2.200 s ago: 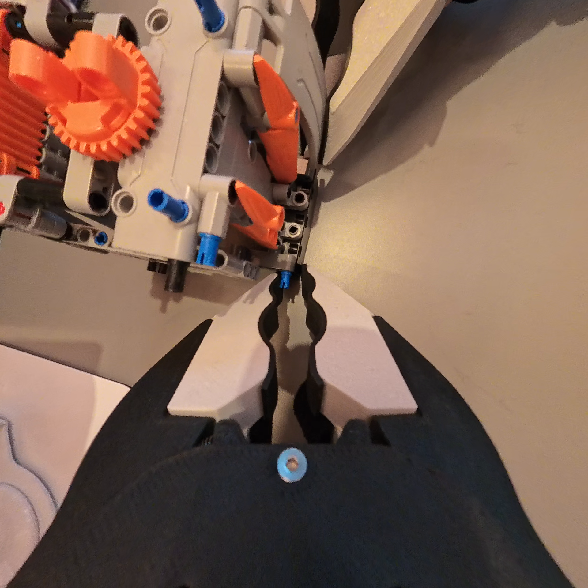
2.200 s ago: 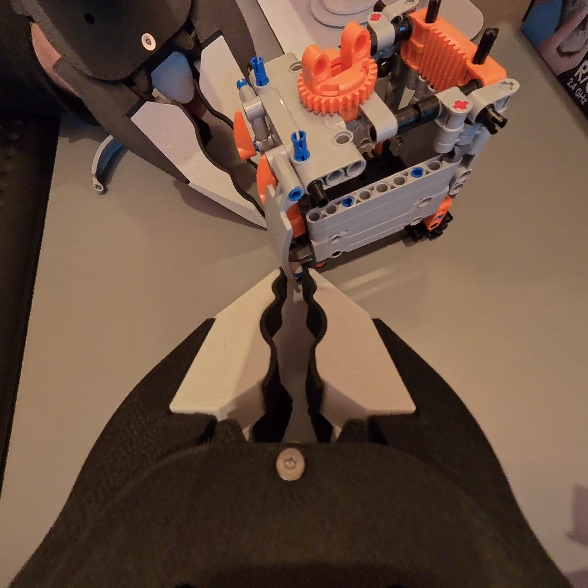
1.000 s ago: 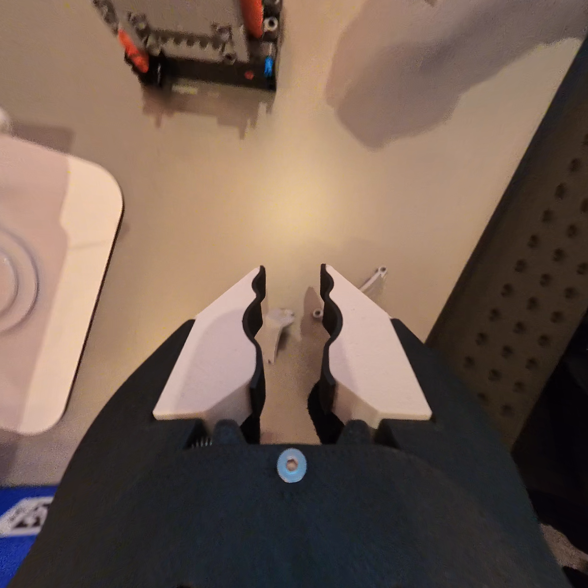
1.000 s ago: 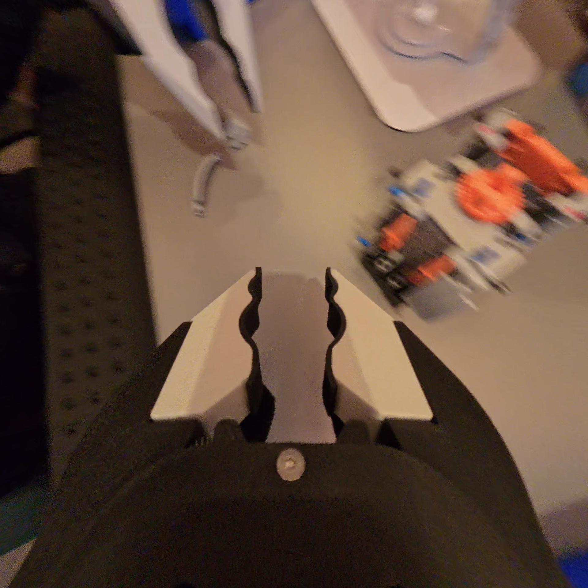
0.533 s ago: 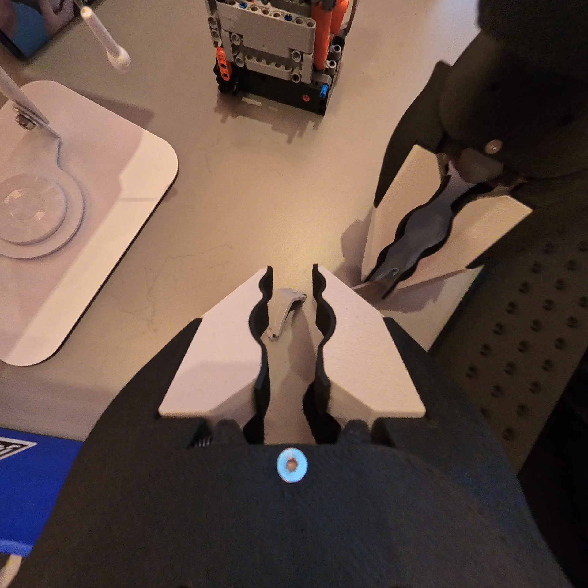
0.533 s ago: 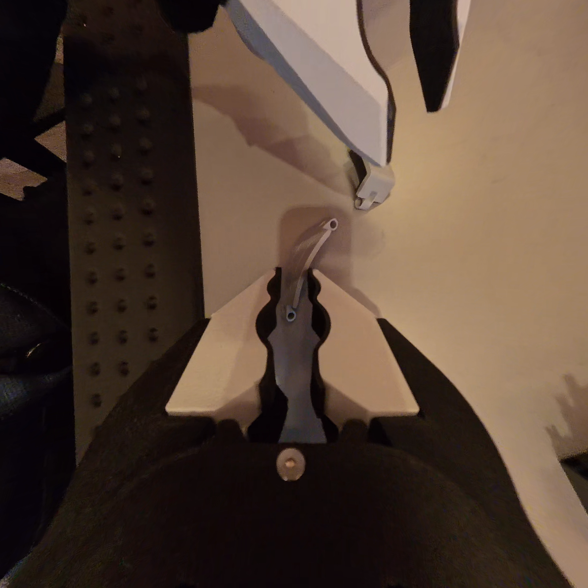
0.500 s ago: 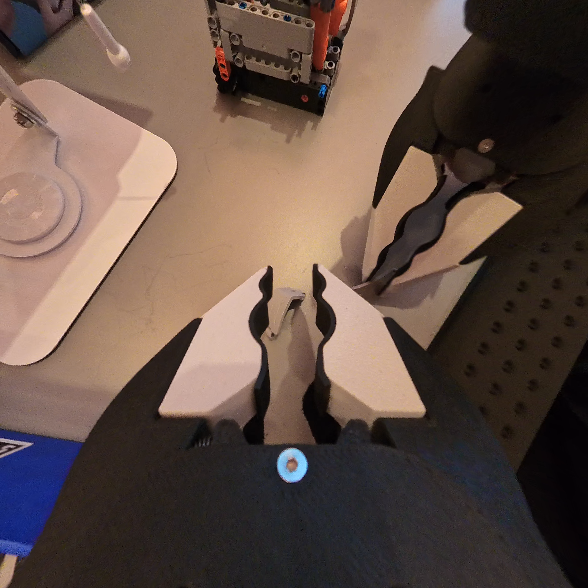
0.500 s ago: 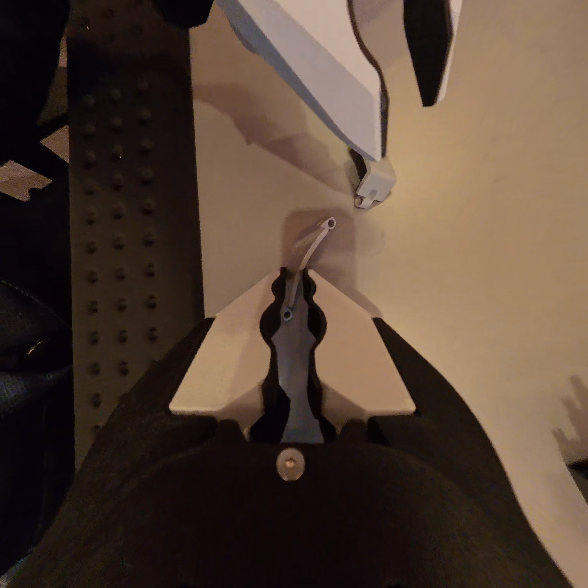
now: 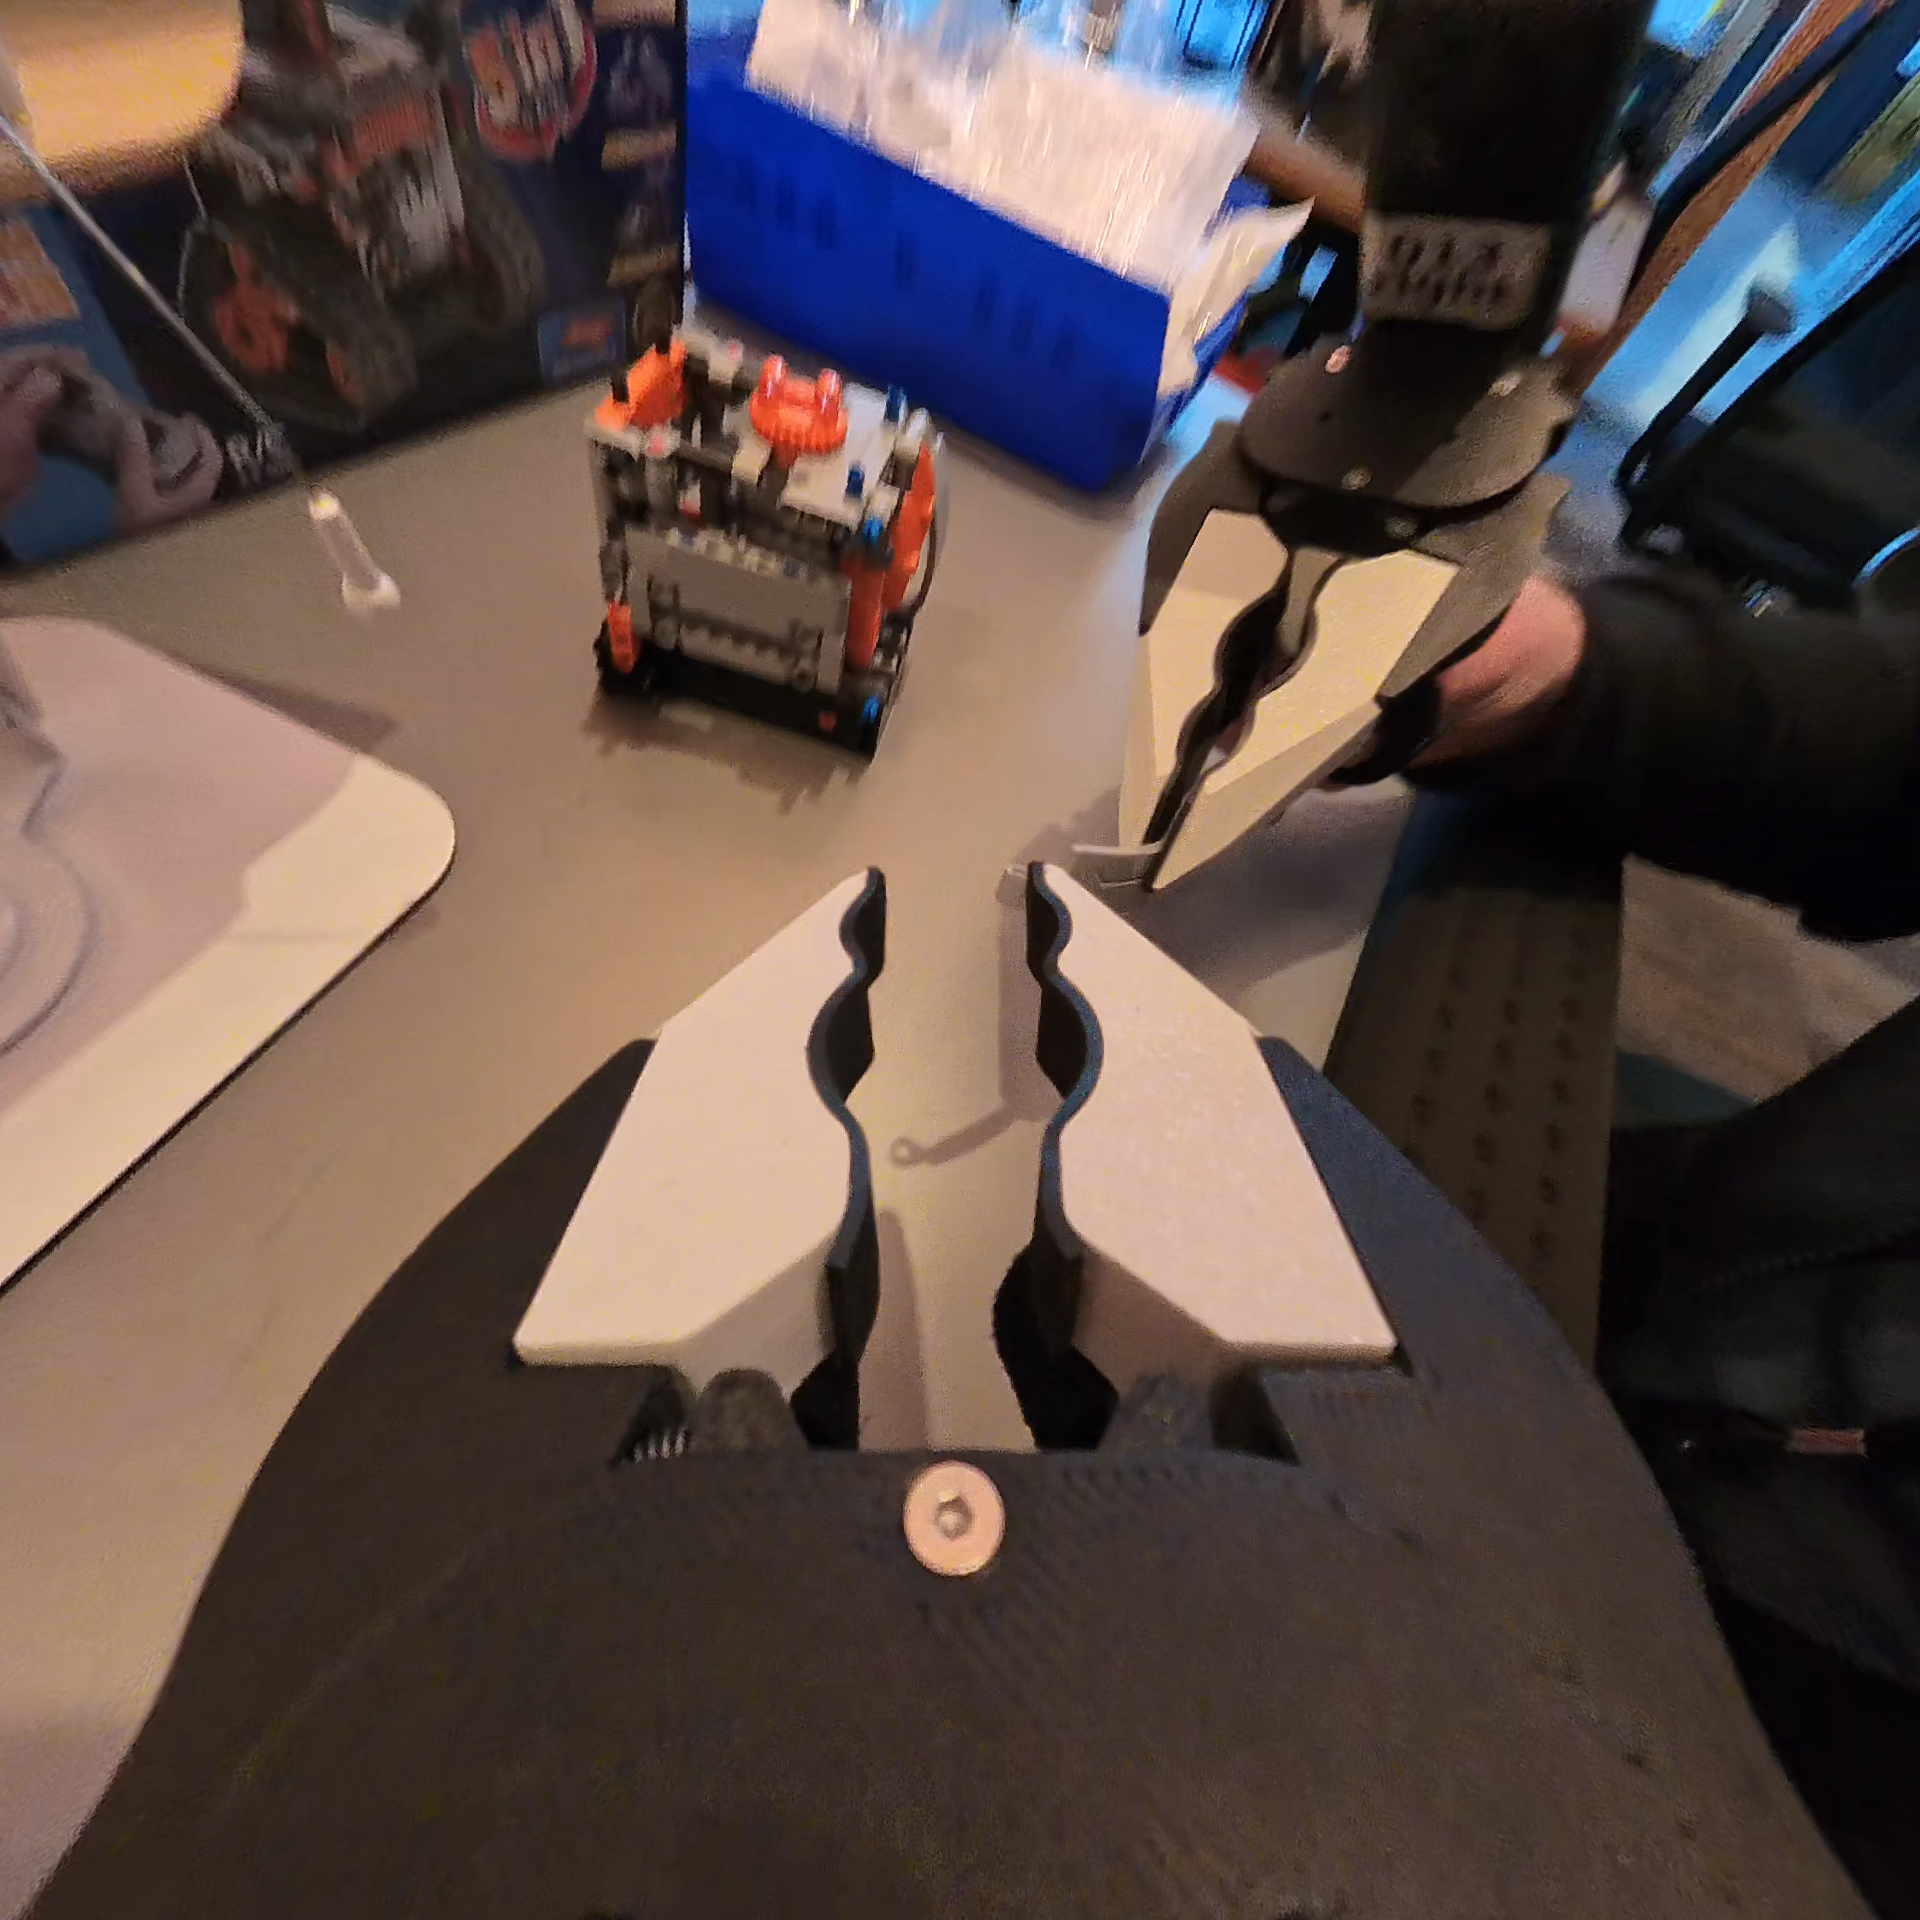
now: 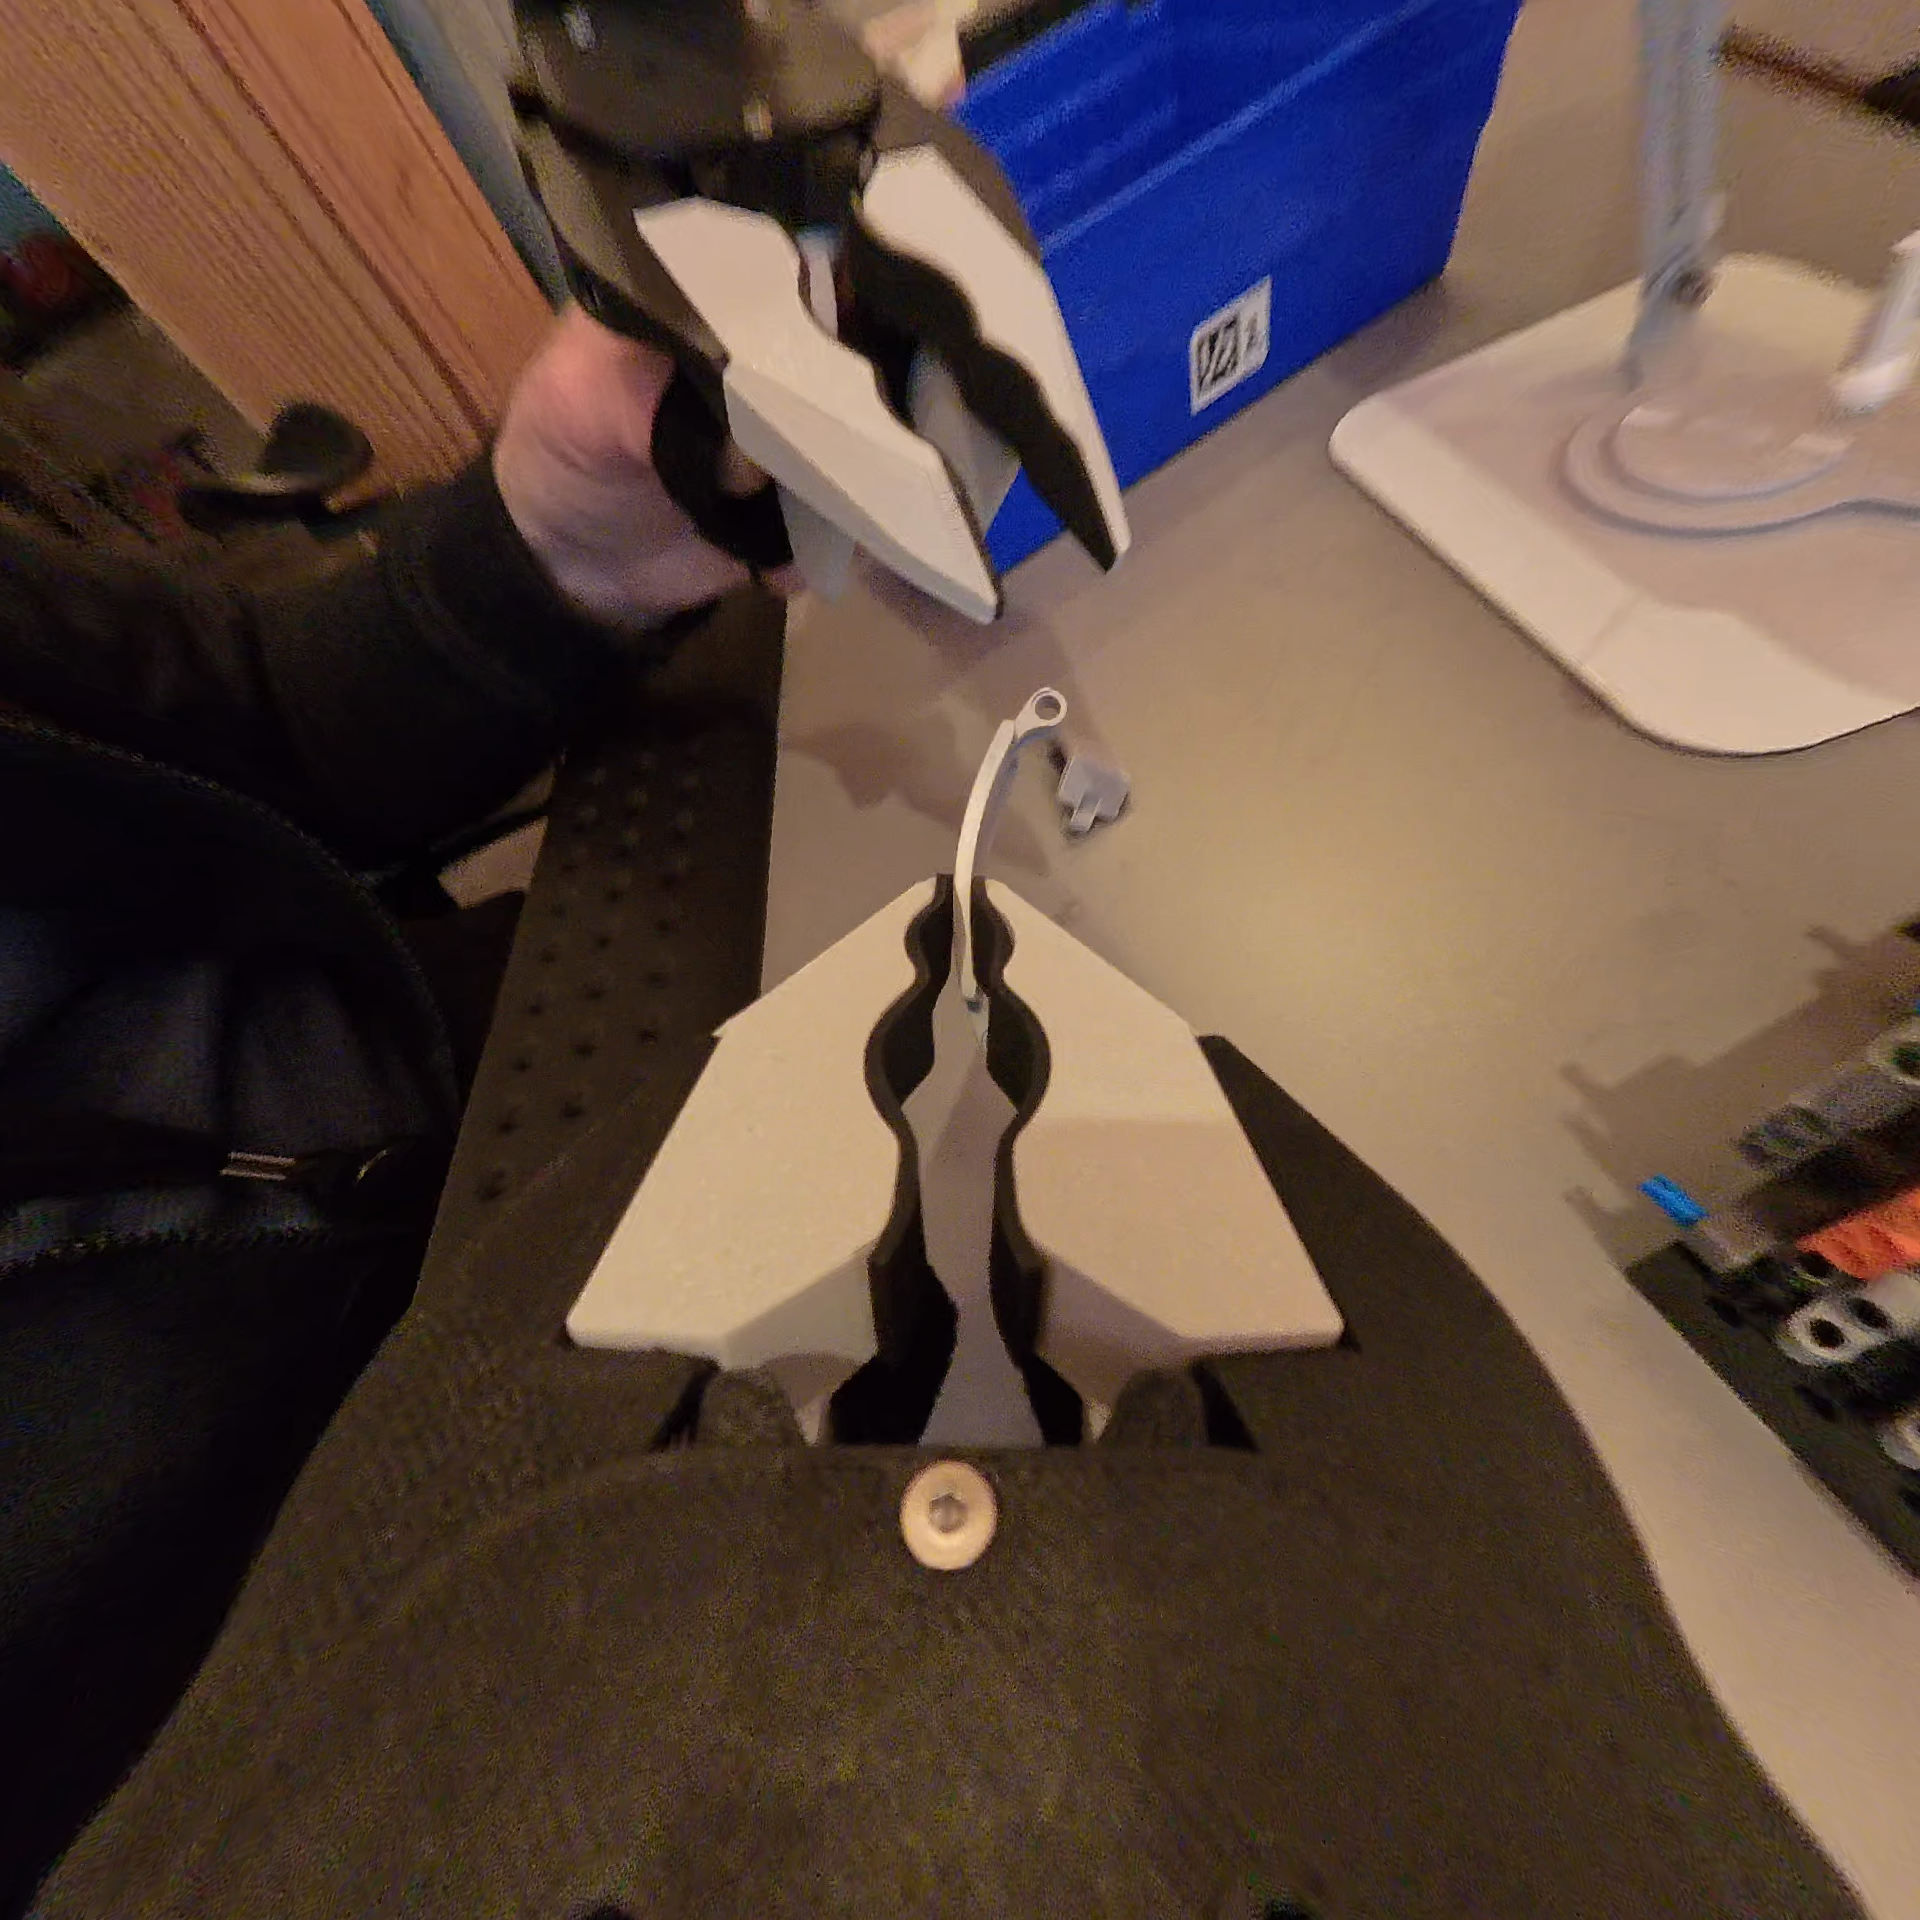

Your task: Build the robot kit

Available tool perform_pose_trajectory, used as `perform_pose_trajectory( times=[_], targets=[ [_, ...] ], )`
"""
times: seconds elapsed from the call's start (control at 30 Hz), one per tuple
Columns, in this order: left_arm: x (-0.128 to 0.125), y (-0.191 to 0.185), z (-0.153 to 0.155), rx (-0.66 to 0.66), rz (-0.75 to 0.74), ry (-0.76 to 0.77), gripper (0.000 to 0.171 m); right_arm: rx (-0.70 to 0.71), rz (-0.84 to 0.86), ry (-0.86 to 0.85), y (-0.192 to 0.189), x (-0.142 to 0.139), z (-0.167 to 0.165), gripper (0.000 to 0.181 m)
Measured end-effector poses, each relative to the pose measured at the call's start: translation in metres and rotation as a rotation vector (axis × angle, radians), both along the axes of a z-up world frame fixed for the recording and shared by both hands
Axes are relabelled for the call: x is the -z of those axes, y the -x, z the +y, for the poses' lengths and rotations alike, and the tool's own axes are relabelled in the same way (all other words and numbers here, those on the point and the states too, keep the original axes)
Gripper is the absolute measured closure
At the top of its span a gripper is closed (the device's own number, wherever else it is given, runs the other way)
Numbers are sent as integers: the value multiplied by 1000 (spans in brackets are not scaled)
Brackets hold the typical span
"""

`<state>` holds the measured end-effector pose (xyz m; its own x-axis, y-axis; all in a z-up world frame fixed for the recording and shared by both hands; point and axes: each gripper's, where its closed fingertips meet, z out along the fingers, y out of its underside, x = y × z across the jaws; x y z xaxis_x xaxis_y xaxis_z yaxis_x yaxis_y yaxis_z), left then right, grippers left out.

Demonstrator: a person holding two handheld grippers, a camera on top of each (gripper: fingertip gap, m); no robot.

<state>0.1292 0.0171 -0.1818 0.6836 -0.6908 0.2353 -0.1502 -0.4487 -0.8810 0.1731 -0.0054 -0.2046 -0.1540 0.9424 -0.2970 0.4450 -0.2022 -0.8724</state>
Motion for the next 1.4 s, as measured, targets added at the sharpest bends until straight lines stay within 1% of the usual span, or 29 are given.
perform_pose_trajectory(
  times=[0.07,0.13,0.2,0.27,0.3,0.33,0.47,0.53,0.6,0.63,0.7,0.77,0.87,0.93,1.03,1.1,1.2,1.27,1.4],
  targets=[
    [-4,-12,-1,49,-68,8,146,23,87,14,-7,-15,9,181],
    [-5,-24,0,88,-131,29,145,16,150,24,-12,-27,11,181],
    [-10,-39,-1,141,-225,53,143,3,170,18,-13,-30,11,181],
    [-10,-50,-1,182,-265,80,145,-1,199,22,-13,-33,10,181],
    [-10,-54,0,192,-284,85,148,-8,212,33,-14,-34,9,181],
    [-15,-59,-2,217,-330,78,156,-9,215,42,-14,-35,10,181],
    [-24,-62,1,239,-441,77,162,-4,246,77,-18,-39,14,181],
    [-25,-63,4,238,-447,74,164,11,240,86,-19,-38,17,179],
    [-25,-66,6,242,-415,58,171,36,202,63,-22,-33,24,168],
    [-23,-65,9,224,-376,45,171,54,195,47,-24,-33,29,163],
    [-20,-63,18,200,-316,32,171,102,166,3,-34,-33,43,159],
    [-12,-62,28,171,-226,30,171,178,162,-65,-47,-38,65,157],
    [5,-65,45,150,-86,48,171,305,83,-214,-70,-38,109,157],
    [15,-69,56,146,-6,66,171,351,45,-275,-78,-39,133,151],
    [31,-76,71,144,96,97,171,377,-30,-356,-81,-33,161,143],
    [37,-78,80,143,126,121,171,347,-70,-364,-78,-26,171,138],
    [43,-80,86,155,124,174,171,275,-72,-343,-71,-21,174,139],
    [45,-81,89,166,125,189,171,217,-77,-344,-67,-18,171,143],
    [43,-83,92,197,88,216,171,98,-58,-426,-57,-16,155,153]
  ],
)
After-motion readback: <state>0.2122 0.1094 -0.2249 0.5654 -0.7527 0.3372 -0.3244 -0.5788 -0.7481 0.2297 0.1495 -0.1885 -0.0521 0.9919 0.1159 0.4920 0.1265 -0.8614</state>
